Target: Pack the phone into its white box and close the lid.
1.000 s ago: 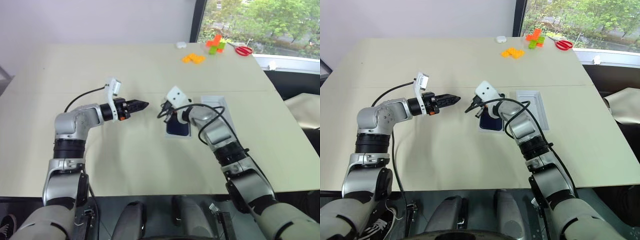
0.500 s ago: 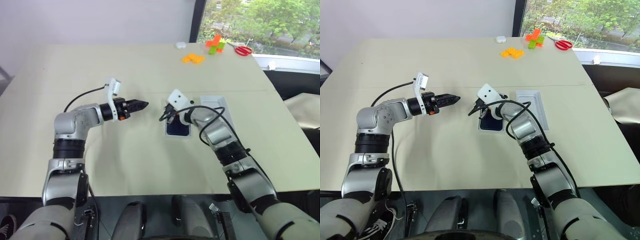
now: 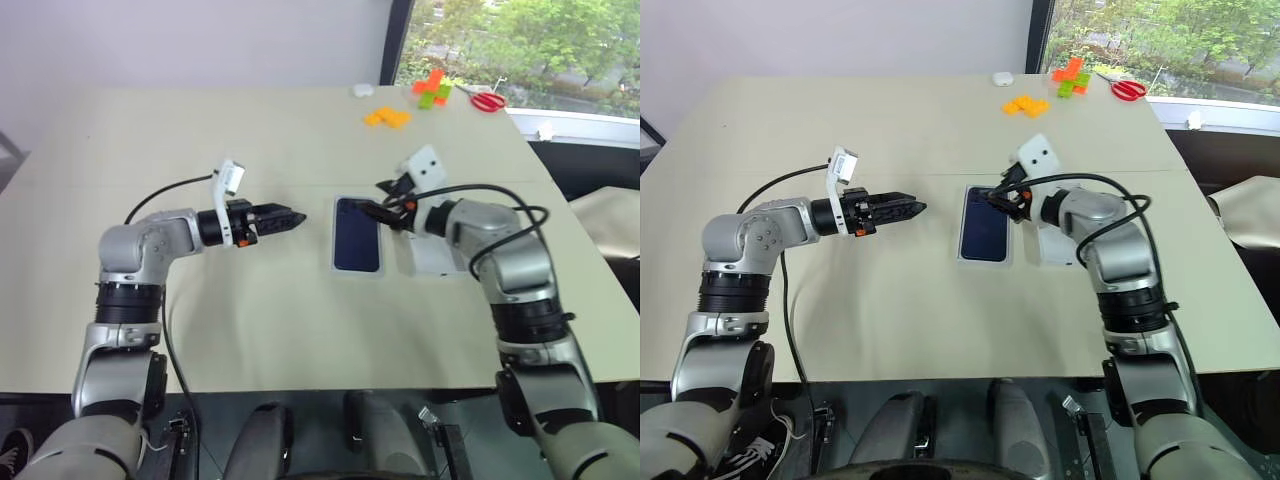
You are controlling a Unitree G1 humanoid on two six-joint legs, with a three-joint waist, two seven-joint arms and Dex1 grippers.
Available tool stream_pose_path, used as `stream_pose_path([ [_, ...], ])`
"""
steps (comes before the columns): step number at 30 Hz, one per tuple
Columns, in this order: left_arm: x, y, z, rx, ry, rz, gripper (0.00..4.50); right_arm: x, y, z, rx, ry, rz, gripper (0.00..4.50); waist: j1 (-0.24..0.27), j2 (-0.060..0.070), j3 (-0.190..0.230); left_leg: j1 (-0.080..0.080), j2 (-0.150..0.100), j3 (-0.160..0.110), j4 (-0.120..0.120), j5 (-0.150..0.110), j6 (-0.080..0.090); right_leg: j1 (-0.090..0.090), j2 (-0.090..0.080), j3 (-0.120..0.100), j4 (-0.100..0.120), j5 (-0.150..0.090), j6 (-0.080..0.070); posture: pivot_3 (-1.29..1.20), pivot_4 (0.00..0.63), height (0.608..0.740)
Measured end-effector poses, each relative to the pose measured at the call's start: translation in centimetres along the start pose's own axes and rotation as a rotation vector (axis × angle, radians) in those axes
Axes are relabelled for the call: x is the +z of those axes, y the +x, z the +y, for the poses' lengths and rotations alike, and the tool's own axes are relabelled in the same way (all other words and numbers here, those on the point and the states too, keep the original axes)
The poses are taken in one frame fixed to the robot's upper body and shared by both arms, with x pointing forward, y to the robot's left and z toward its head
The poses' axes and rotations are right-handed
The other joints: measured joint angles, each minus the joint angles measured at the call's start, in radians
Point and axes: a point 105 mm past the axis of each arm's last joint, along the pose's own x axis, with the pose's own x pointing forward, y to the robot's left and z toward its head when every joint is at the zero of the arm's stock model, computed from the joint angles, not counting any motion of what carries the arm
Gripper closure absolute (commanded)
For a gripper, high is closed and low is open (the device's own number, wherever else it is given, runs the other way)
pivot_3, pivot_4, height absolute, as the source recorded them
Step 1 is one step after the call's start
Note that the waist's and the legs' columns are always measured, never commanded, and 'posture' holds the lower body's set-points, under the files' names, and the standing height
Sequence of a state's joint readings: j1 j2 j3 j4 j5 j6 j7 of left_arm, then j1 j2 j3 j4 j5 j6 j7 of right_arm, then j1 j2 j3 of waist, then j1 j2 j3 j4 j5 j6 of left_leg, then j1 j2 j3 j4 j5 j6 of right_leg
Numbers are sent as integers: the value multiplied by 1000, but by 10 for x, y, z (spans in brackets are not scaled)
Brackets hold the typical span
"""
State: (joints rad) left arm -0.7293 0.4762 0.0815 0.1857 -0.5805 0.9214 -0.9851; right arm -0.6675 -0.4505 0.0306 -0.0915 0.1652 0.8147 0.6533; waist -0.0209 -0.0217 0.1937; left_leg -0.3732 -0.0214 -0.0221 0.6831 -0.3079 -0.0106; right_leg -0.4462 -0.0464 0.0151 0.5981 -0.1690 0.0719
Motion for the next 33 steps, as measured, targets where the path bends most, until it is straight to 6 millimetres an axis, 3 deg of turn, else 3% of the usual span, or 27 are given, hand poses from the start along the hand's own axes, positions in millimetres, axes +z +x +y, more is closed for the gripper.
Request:
stream_pose_path([
  [3,-9,-5,-1,-1,176,45,0,-7,-7,-1,-69,20,58,88,0,1,0,1,1,0,-1,0,0,0,1,1,0,0,-1,0,150,740],
  [6,-15,-12,-4,-37,213,64,0,-19,-14,3,-105,35,134,88,6,1,0,0,1,0,0,0,0,0,1,0,0,0,-1,0,150,740],
  [10,-5,-21,-25,-156,366,23,0,-35,-10,7,-173,110,213,88,6,1,0,0,0,2,0,0,0,0,-1,1,-2,0,-1,0,150,740],
  [15,-3,-26,-29,-178,478,-13,0,-42,-8,-3,-266,176,277,88,6,1,0,-1,0,2,0,0,0,0,0,1,-2,0,0,0,150,740],
  [21,-6,-28,-25,-152,523,-23,0,-24,-8,-19,-311,209,291,88,4,1,0,-1,0,2,0,0,1,0,0,1,-2,0,0,0,150,740],
  [26,-16,-27,-25,-137,497,-29,0,-33,-16,-36,-306,316,413,88,6,1,0,-1,0,3,0,-1,3,0,0,1,-2,0,0,0,150,740],
  [33,-18,-18,-26,-123,481,-66,0,-40,-20,-33,-259,457,564,88,2,1,0,-1,0,3,0,-2,4,0,0,1,-2,0,0,0,150,740],
])
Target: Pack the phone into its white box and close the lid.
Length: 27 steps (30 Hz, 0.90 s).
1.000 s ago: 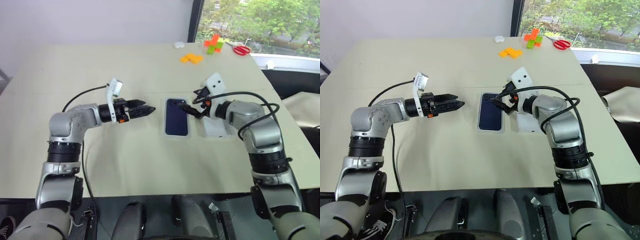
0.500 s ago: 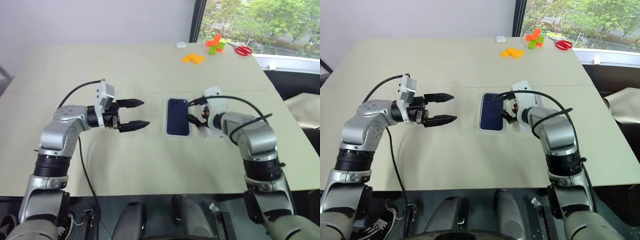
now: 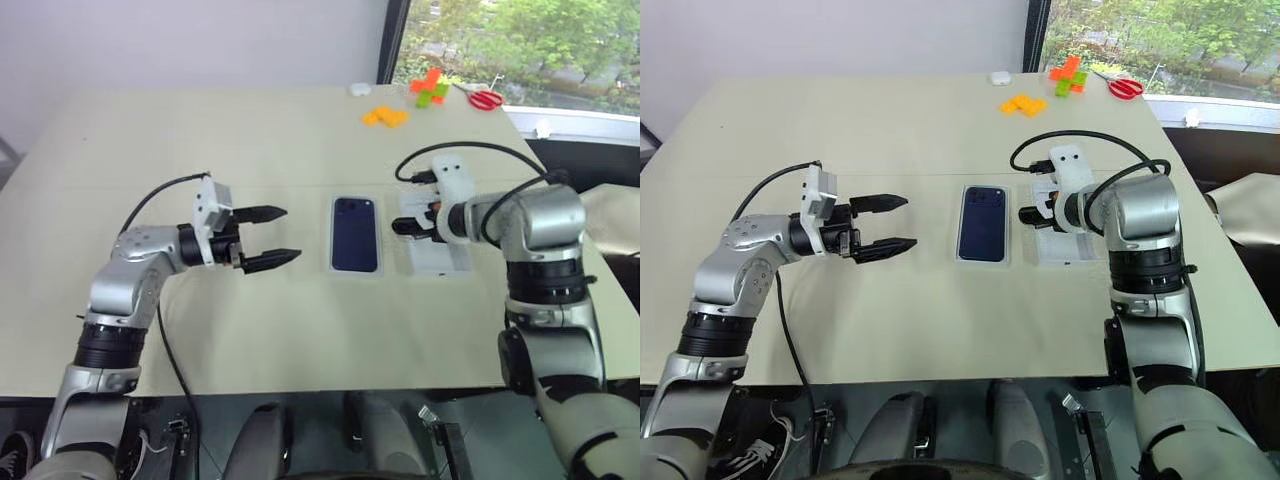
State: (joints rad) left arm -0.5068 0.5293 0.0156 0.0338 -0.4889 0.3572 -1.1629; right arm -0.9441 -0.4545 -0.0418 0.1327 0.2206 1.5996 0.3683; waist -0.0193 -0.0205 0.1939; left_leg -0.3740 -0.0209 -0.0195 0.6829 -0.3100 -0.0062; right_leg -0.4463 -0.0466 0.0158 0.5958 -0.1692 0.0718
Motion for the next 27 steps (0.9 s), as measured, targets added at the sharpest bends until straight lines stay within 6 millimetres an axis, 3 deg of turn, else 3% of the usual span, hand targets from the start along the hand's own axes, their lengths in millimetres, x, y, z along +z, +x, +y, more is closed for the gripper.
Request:
stream_pose_path([
  [8,1,5,-2,26,8,-20,0,5,9,13,-12,-7,47,88,-1,0,0,0,0,0,0,0,0,0,0,0,0,0,0,0,150,740],
  [25,4,5,-5,57,27,-17,0,5,27,-3,-125,-4,67,88,-1,0,0,0,0,0,0,0,0,0,0,0,0,0,0,0,150,740],
  [27,3,5,-5,60,25,-16,0,7,28,-4,-127,-5,56,965,-1,0,0,0,0,0,0,0,0,0,0,0,0,0,0,0,150,740],
])
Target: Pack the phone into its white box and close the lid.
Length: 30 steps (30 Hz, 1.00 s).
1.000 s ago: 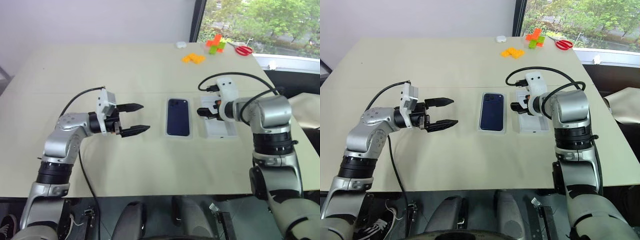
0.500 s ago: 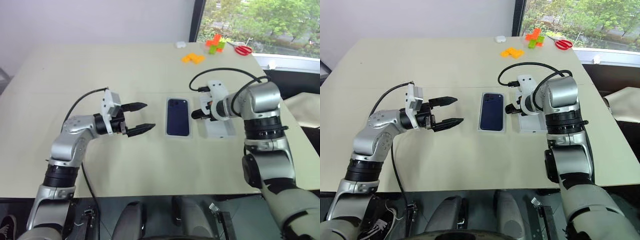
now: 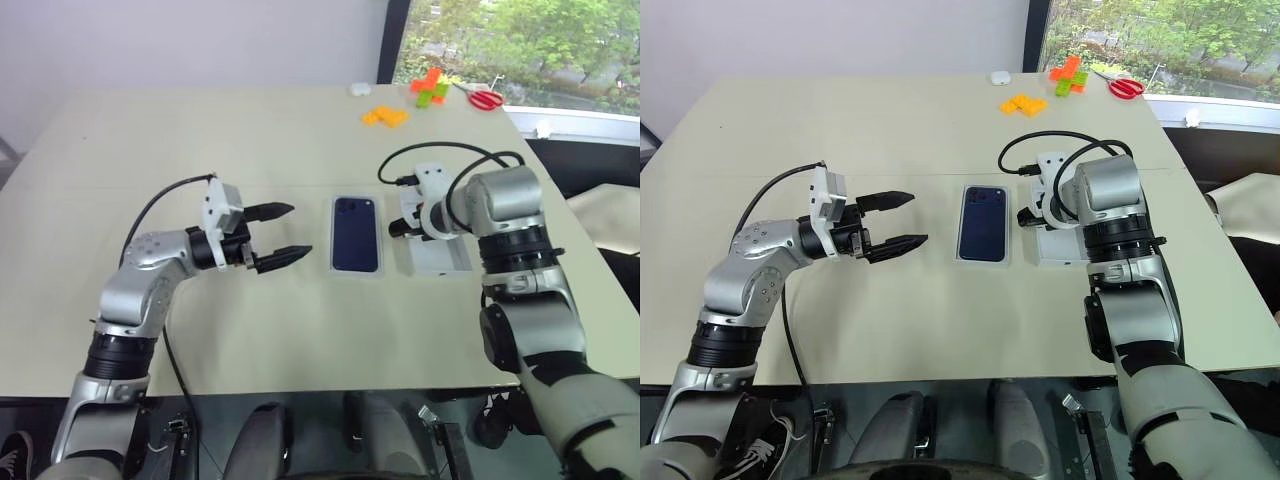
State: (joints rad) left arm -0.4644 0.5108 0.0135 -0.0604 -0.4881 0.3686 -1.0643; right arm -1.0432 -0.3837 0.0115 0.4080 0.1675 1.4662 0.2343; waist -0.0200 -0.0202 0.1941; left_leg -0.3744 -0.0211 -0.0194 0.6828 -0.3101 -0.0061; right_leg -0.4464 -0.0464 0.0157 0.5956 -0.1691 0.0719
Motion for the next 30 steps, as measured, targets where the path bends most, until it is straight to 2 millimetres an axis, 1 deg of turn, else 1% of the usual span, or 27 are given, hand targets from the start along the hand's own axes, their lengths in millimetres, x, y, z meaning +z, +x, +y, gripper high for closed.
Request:
stream_pose_path([
  [3,0,0,0,2,-1,0,0,0,1,-1,1,-2,-1,2381,0,0,0,0,0,0,0,0,0,0,0,0,0,0,0,0,150,740],
  [6,0,0,0,4,-4,2,0,-1,2,0,-9,-22,5,4006,0,0,0,0,0,0,0,0,0,0,0,0,0,0,0,0,150,740],
  [7,-1,0,0,5,-7,4,0,-1,2,1,-11,-30,5,4467,0,0,0,0,0,0,0,0,0,0,0,0,0,0,0,0,150,740],
  [15,-1,0,2,18,-15,7,0,-2,0,8,-13,-41,14,4467,0,0,0,0,0,0,0,0,0,0,0,0,0,0,0,0,150,740],
  [17,-2,0,2,22,-17,9,0,-1,0,9,2,-13,9,4467,0,0,0,0,0,0,0,0,0,0,0,0,0,0,0,0,150,740],
  [18,-2,-1,3,29,-19,15,0,2,-1,15,45,35,-8,4467,-1,0,0,0,0,0,0,0,0,0,0,0,0,0,0,0,150,740],
  [19,-3,-1,4,37,-19,19,0,8,-4,22,97,72,-28,4467,-3,1,0,0,0,0,0,0,0,0,0,0,0,0,0,0,150,740],
  [21,-4,-2,7,52,-29,29,0,32,-18,40,228,140,-122,4467,-6,2,1,0,1,0,0,0,0,-1,1,0,0,0,0,0,150,740],
  [22,-5,-2,9,57,-32,33,0,43,-26,42,258,152,-175,4467,-5,2,1,0,1,0,0,0,0,-1,1,0,1,0,0,0,150,740],
  [24,-7,-11,15,82,-33,60,0,71,-49,43,328,213,-323,4467,-2,2,1,0,1,-1,-1,0,0,-1,1,-1,0,0,0,0,150,740],
  [25,-7,-15,19,97,-38,66,0,80,-58,43,366,248,-373,4467,0,2,1,0,1,-2,-1,0,0,-1,1,-1,0,0,0,0,150,740],
  [27,-7,-24,26,126,-56,51,0,90,-72,53,512,334,-449,4467,0,2,1,-1,1,-2,-1,0,0,-1,1,-1,0,0,0,0,150,740],
  [30,-7,-29,32,142,-80,57,0,91,-82,78,752,472,-459,4467,0,2,1,-1,1,-1,-2,0,1,-1,0,-1,0,0,0,0,150,740],
])
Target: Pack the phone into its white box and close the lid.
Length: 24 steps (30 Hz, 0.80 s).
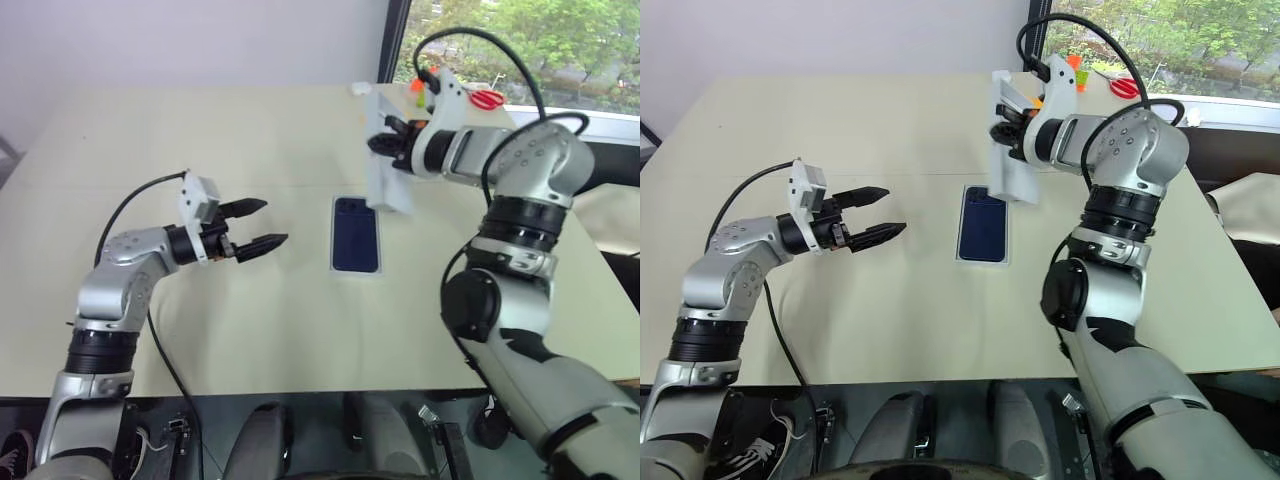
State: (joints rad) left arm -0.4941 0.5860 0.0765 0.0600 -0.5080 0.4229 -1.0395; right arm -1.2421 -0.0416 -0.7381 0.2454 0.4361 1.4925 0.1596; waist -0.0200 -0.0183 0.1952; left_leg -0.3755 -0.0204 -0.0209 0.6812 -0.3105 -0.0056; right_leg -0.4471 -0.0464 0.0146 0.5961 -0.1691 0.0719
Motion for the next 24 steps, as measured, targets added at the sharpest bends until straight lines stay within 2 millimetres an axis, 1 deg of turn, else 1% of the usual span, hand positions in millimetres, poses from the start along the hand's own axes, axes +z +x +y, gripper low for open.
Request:
stream_pose_path([
  [3,5,-1,6,16,2,-11,0,-16,7,11,115,138,3,4467,0,0,0,0,0,0,0,0,0,-1,0,0,0,0,0,0,150,740],
  [7,9,-5,11,34,16,-22,0,-40,17,31,304,339,8,4467,-1,1,0,-1,0,0,-2,0,0,-1,0,0,1,0,0,0,150,740],
  [9,11,-7,13,43,23,-26,0,-36,13,28,326,377,-27,4467,4,1,1,-4,-1,0,-1,0,0,-5,-2,0,1,0,0,0,150,740],
  [12,12,-13,18,67,21,-30,0,-29,9,27,347,393,-78,4467,-1,1,0,-8,-1,1,-1,0,0,-9,-2,0,1,0,0,0,150,740],
  [14,13,-13,18,68,18,-35,0,-26,7,26,362,399,-108,4467,-3,1,0,-13,-1,1,-1,0,0,-15,-2,1,3,0,0,0,150,740],
  [16,13,-14,17,64,1,-34,0,-26,10,28,360,382,-118,4467,-8,1,0,-15,-1,1,-1,0,0,-18,-2,1,3,0,0,0,150,740],
  [20,16,-16,16,60,1,-29,0,-32,22,34,359,338,-93,4467,-27,1,0,-15,-1,2,-1,0,0,-18,-2,1,3,0,0,0,150,740],
  [22,18,-19,15,55,-2,-30,0,-38,25,31,352,338,-79,4467,-29,1,0,-15,-1,2,-1,0,0,-18,-2,1,3,0,0,0,150,740],
  [24,20,-27,17,67,4,-18,0,-44,27,26,343,349,-65,4467,-30,1,0,-15,0,2,-1,0,0,-18,-1,1,3,0,0,0,150,740],
])
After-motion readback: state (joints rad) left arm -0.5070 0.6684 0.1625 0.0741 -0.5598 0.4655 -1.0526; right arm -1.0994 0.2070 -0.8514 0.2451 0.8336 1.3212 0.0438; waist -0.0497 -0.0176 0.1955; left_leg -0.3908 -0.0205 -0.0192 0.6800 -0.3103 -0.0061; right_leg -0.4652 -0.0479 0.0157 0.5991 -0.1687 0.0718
